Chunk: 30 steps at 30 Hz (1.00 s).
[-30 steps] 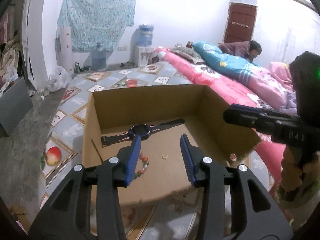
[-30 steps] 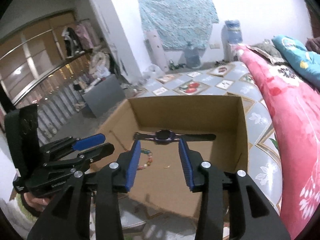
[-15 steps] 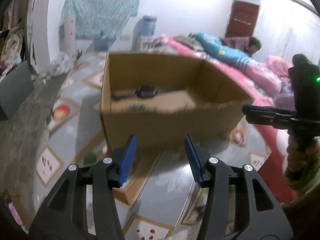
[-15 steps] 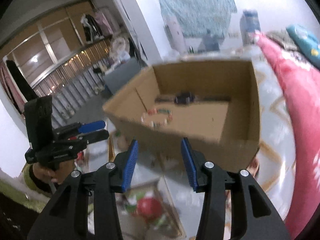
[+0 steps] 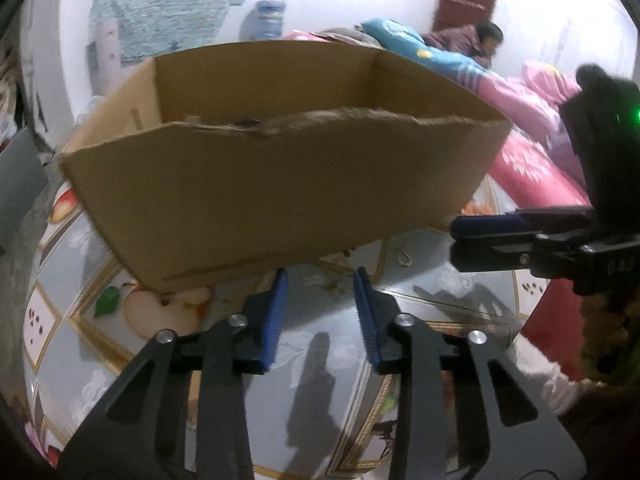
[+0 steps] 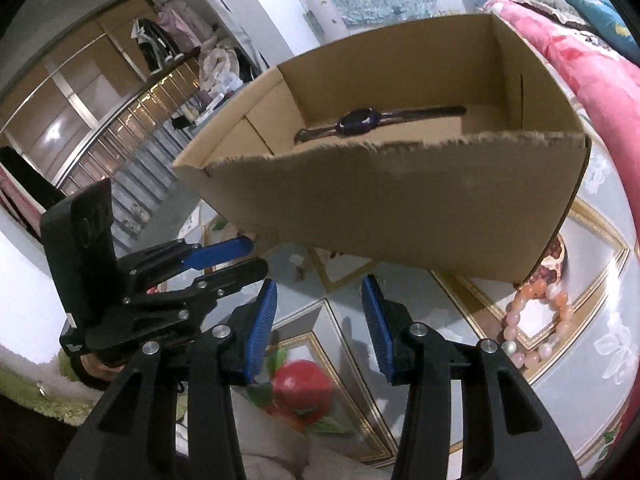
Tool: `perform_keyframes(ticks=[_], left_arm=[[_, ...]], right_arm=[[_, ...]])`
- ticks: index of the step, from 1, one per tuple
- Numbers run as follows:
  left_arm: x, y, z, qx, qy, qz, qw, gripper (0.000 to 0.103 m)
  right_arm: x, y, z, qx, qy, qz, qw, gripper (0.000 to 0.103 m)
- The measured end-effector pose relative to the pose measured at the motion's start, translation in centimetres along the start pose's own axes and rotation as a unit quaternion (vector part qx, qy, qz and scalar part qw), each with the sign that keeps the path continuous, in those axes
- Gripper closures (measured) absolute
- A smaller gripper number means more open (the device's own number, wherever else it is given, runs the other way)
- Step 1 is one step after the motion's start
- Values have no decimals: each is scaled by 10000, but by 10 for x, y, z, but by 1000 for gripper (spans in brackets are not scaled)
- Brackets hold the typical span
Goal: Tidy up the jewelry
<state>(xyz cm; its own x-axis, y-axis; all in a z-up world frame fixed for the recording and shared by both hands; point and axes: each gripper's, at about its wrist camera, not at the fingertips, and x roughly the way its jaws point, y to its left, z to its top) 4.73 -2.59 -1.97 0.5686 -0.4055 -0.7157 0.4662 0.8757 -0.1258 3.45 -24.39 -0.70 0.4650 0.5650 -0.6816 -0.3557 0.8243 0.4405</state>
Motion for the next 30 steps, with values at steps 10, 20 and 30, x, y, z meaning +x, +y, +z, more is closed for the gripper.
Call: perform_keyframes(ticks=[10, 20, 30], left_arm=[[23, -14, -2, 358, 357, 23, 9987, 84], [31, -16, 1, 851, 446, 185, 9952, 85], [31, -17, 2, 993, 385, 157, 9942, 91]], right_arm=[[7, -11, 0, 175, 40, 46, 9998, 59], [10, -11, -2, 216, 59, 82, 9997, 59], [10, -11, -2, 217, 52, 80, 9997, 59]])
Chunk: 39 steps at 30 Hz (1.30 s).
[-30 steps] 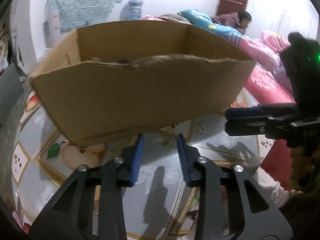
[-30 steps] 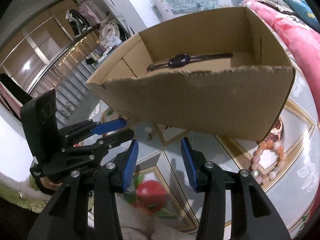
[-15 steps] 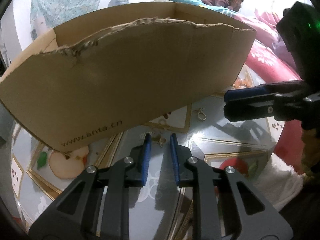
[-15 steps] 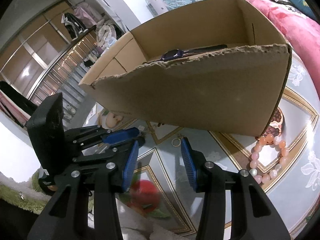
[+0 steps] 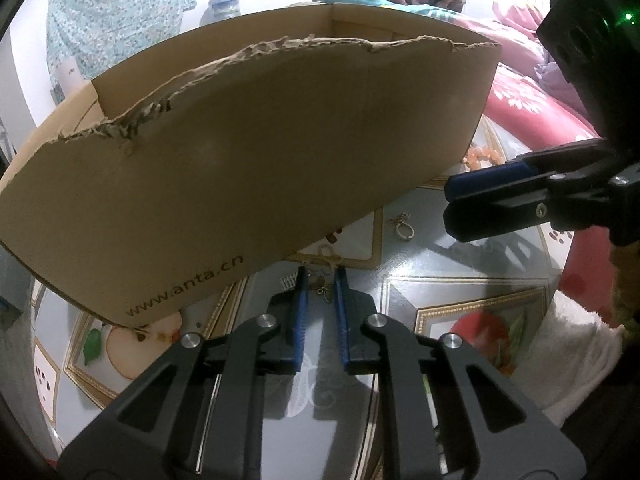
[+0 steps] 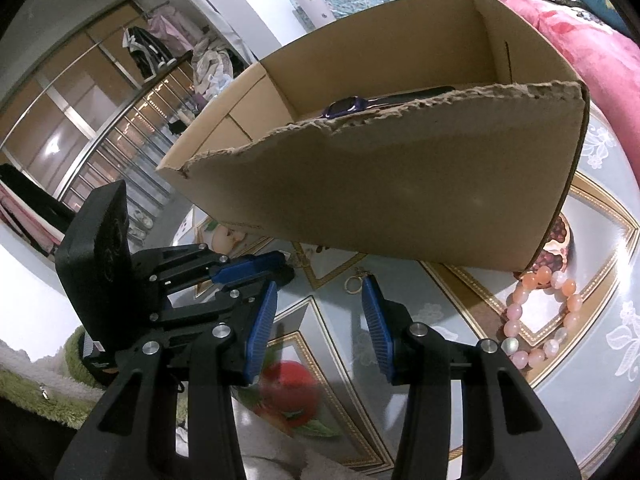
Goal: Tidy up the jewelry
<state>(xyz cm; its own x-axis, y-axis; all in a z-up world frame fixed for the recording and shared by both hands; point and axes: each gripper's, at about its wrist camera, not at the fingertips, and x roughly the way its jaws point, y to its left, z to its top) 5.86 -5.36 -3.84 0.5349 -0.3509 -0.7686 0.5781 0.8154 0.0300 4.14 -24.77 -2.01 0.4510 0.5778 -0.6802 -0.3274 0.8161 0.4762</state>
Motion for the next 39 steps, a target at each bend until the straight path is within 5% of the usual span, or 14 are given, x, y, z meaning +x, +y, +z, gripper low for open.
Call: perform_keyframes(ticks=[25, 34, 39], left_arm=[[-10, 5, -10, -446, -65, -86, 9989, 91], [-19, 16, -12, -691, -171, -91, 9974, 91], [-24, 19, -12, -754, -225, -73, 9969, 91]], right_arm=[[-1, 4, 5, -104, -45, -133, 9998, 59], [11, 16, 1, -526, -35, -654, 9965, 60], [26, 22, -3, -804, 44, -1089, 9908, 73]])
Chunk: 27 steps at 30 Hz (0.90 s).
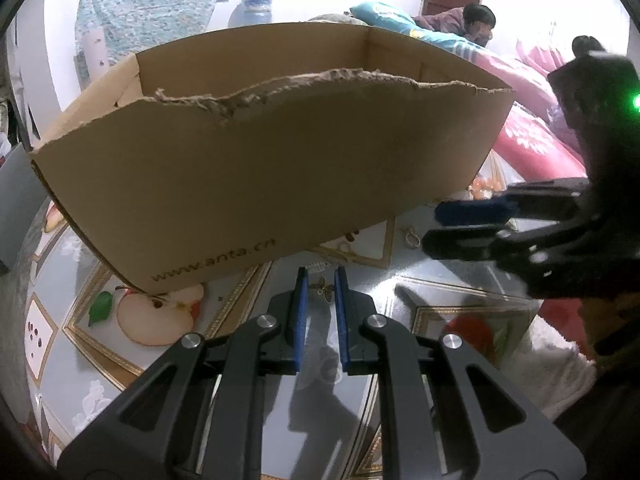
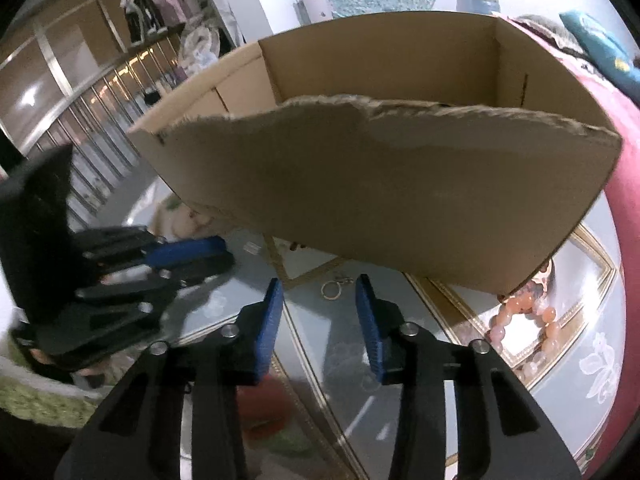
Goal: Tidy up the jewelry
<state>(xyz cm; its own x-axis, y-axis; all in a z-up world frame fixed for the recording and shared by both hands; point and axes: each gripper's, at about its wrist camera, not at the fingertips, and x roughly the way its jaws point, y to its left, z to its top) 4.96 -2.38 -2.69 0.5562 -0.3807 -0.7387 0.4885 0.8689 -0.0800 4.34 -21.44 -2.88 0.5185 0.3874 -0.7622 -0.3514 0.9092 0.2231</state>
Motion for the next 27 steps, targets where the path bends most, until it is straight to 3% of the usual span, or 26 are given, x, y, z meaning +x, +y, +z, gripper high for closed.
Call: perform_keyframes(ticks=[4, 11, 13, 27], left_arm=[[-1, 2, 0, -55, -7, -3, 10000, 91], [0, 2, 0, -77, 14, 2, 10000, 91], [0, 3, 0, -87, 9, 1, 10000, 91], [-9, 0, 0, -82, -72, 17, 9999, 91]], right_arm=[[8, 2, -3, -102, 58, -262, 9996, 83], [14, 11, -2, -441, -33, -511, 9977, 86], [15, 15, -3, -573, -40, -624, 9964, 92], [-8, 7, -8, -212, -84, -310, 9993, 92]])
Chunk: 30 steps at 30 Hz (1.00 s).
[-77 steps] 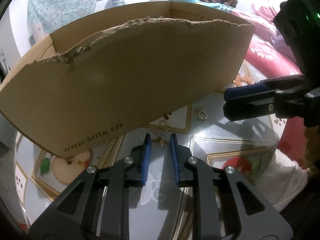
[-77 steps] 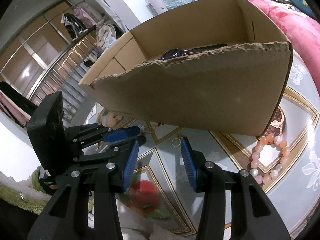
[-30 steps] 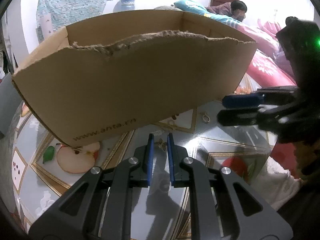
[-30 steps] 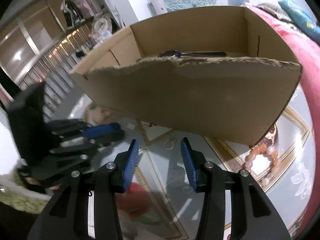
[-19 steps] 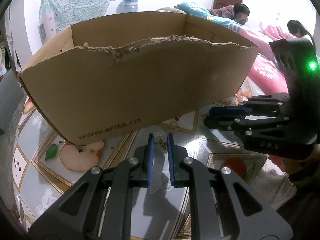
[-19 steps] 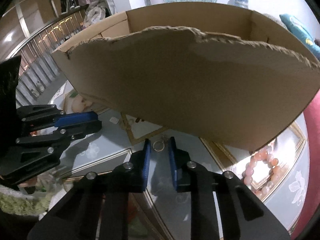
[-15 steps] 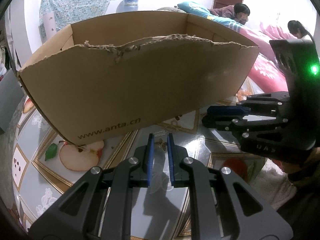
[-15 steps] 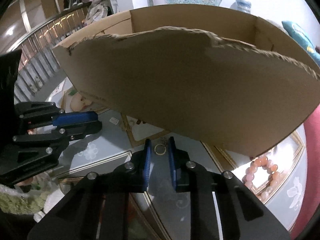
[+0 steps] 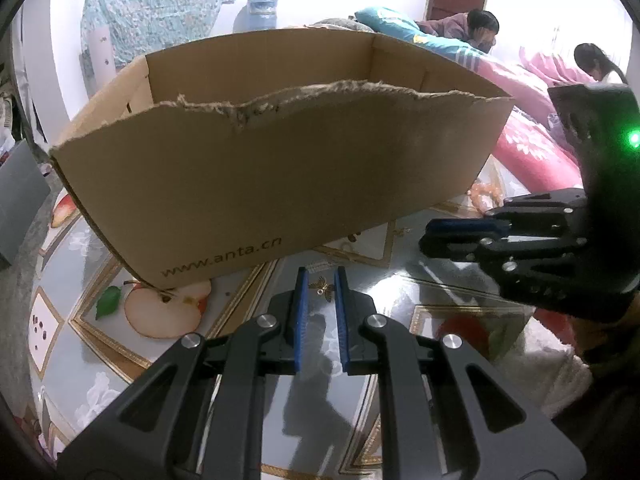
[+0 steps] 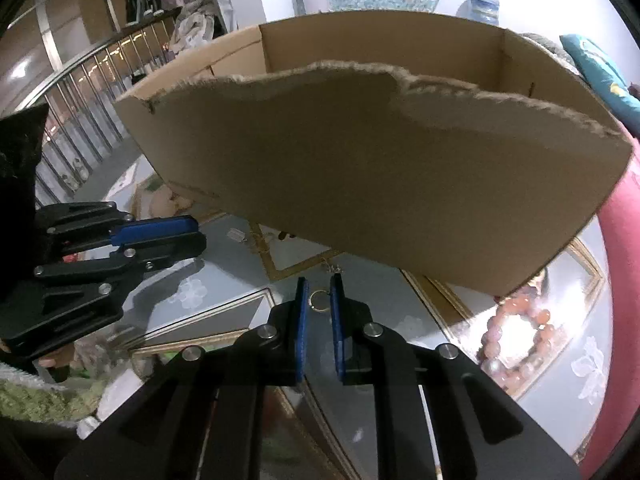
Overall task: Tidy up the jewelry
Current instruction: 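Carry both small gold pieces into the box and open both grippers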
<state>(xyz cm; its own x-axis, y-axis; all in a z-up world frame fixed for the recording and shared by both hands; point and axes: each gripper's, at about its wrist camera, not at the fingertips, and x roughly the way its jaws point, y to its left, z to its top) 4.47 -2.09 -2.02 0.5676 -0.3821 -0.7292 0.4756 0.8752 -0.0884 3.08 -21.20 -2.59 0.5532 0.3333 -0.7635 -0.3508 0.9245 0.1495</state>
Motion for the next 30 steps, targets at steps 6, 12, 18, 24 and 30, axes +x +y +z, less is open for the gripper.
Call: perform_keyframes(ticks=[6, 12, 18, 24, 30], left_arm=[[-43, -4, 20, -66, -512, -394, 9979, 91], [-73, -2, 65, 47, -1126, -476, 9925, 91], [-36, 9, 108, -179, -868, -385, 9953, 91], [12, 22, 132, -378, -437, -250, 9980, 91], [18, 31, 138, -647, -548, -297, 9960, 80]], right_arm=[[-52, 7, 21, -143, -677, 241, 9973, 92], [-80, -4, 66, -106, -1163, 273, 9928, 92], [-44, -30, 109, 344, -567, 106, 9977, 92], [-16, -44, 116, 564, -166, 66, 9982, 91], [-27, -54, 115, 670, -379, 111, 9970, 82]])
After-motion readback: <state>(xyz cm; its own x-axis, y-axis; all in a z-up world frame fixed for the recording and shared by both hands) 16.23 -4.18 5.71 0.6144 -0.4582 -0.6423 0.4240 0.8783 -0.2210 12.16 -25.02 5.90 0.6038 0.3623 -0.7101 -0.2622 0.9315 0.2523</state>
